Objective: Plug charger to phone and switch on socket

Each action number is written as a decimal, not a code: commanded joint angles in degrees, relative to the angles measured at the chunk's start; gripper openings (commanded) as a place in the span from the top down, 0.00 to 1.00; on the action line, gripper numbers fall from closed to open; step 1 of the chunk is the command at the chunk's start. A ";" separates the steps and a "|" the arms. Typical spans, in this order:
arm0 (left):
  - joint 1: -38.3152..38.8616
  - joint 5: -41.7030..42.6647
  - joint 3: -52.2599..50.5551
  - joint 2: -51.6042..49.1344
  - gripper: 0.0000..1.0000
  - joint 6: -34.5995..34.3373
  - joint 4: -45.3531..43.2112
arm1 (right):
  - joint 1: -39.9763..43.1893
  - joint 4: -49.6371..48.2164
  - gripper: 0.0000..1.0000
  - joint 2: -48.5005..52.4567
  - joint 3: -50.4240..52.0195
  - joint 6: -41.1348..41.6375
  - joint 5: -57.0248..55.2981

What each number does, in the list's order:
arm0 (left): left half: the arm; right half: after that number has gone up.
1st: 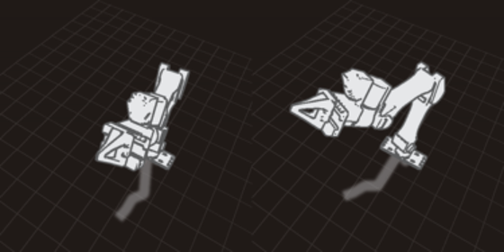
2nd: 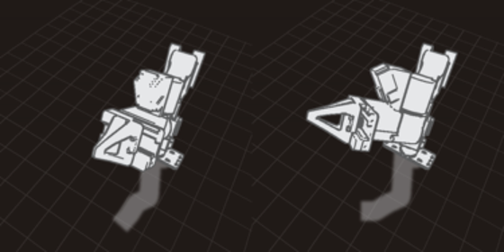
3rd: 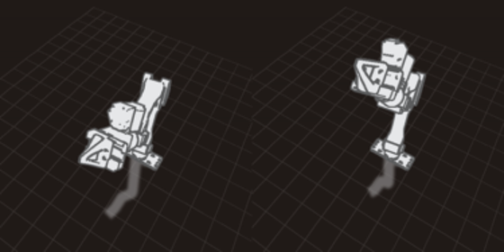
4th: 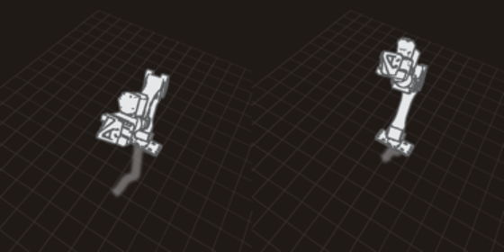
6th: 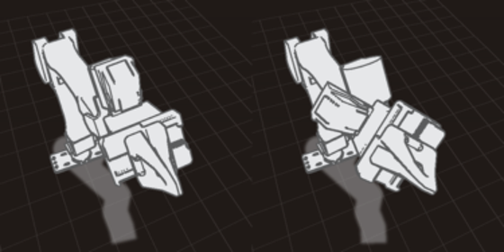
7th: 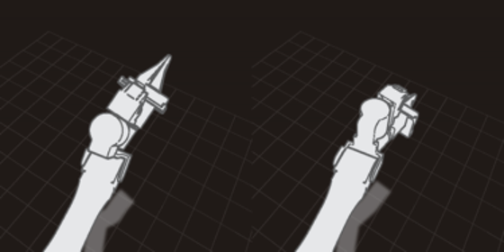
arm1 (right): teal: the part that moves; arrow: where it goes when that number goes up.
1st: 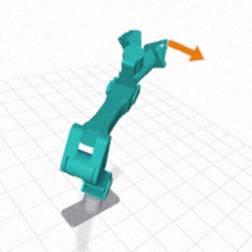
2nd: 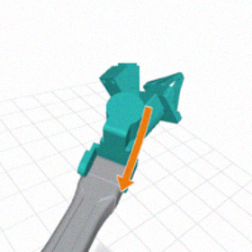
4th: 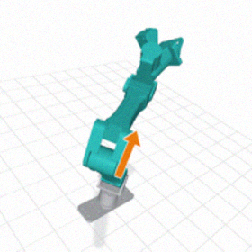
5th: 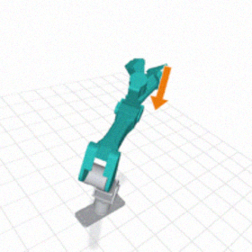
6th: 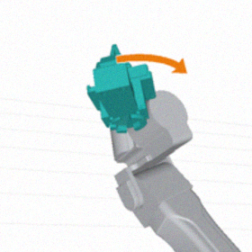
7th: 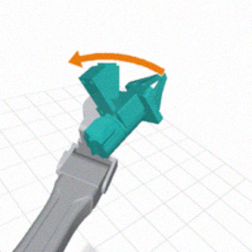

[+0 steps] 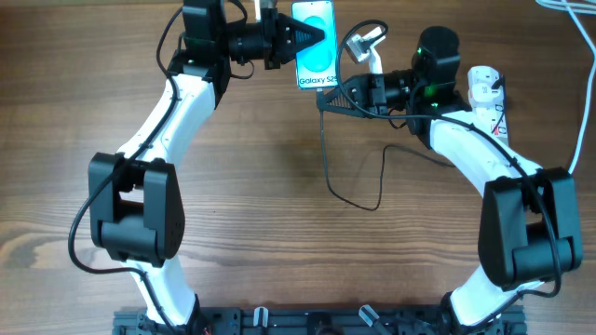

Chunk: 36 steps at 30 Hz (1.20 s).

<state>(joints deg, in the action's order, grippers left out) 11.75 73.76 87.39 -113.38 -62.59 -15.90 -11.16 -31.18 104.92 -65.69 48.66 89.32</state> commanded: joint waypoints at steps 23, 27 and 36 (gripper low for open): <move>6.64 15.37 -0.39 1.18 0.96 5.84 6.78 | 3.04 -9.22 0.96 0.61 -1.36 6.47 -5.55; 7.93 15.21 -0.39 1.18 0.96 6.67 6.78 | 3.10 -11.56 0.96 0.61 -1.38 8.22 -6.05; 8.70 15.19 -0.39 1.18 0.96 6.75 8.04 | 3.23 -13.49 0.96 0.61 -1.38 9.86 -9.60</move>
<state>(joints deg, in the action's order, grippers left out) 12.80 73.78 89.38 -113.34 -58.76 -10.20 -10.55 -41.39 104.92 -63.88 57.87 89.27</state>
